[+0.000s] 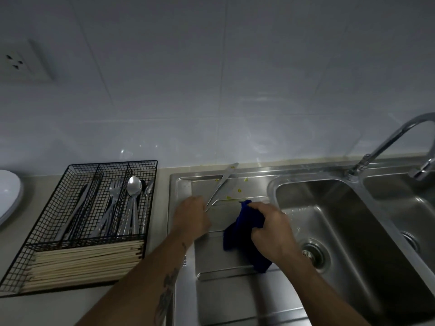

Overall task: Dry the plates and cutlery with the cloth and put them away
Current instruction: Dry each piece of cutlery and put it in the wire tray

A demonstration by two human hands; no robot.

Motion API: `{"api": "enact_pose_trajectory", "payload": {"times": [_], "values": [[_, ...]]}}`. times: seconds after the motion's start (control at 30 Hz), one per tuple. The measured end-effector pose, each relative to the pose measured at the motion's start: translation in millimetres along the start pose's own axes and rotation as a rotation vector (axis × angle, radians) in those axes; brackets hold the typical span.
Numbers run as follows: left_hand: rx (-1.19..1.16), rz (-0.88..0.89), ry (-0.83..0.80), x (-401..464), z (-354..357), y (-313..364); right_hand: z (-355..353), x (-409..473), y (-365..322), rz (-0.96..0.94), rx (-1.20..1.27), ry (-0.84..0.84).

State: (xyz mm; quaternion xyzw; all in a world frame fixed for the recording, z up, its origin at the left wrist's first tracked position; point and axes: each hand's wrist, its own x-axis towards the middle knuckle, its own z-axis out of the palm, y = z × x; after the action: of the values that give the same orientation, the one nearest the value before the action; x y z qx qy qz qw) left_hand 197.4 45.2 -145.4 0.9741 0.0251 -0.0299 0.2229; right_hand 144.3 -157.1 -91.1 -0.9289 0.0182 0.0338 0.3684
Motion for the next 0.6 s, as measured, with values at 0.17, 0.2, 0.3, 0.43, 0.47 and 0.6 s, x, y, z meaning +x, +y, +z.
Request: {"api": "enact_pose_trajectory", "payload": {"times": [0.17, 0.2, 0.3, 0.43, 0.47, 0.6], "values": [[0.066, 0.023, -0.035, -3.7, 4.6, 1.2, -3.1, 2.8, 7.0, -0.004, 0.014, -0.012], [0.072, 0.018, -0.036, -4.6, 4.4, 1.9, -3.8, 1.8, 8.4, 0.002, 0.015, -0.007], [0.060, -0.021, -0.026, -8.8, -0.6, 6.9, -6.8, -5.3, 10.3, 0.015, 0.033, 0.015], [0.024, 0.023, 0.006, -19.8, -14.3, 8.1, -7.3, -18.6, 1.3, 0.002, 0.035, 0.040], [0.021, 0.052, 0.027, -24.0, -19.1, 7.6, -7.2, -22.4, -3.1, -0.008, 0.030, 0.064], [0.053, 0.224, 0.126, -41.8, -41.0, 0.7, -6.9, -35.2, -24.2, -0.176, -0.021, 0.241]]}}
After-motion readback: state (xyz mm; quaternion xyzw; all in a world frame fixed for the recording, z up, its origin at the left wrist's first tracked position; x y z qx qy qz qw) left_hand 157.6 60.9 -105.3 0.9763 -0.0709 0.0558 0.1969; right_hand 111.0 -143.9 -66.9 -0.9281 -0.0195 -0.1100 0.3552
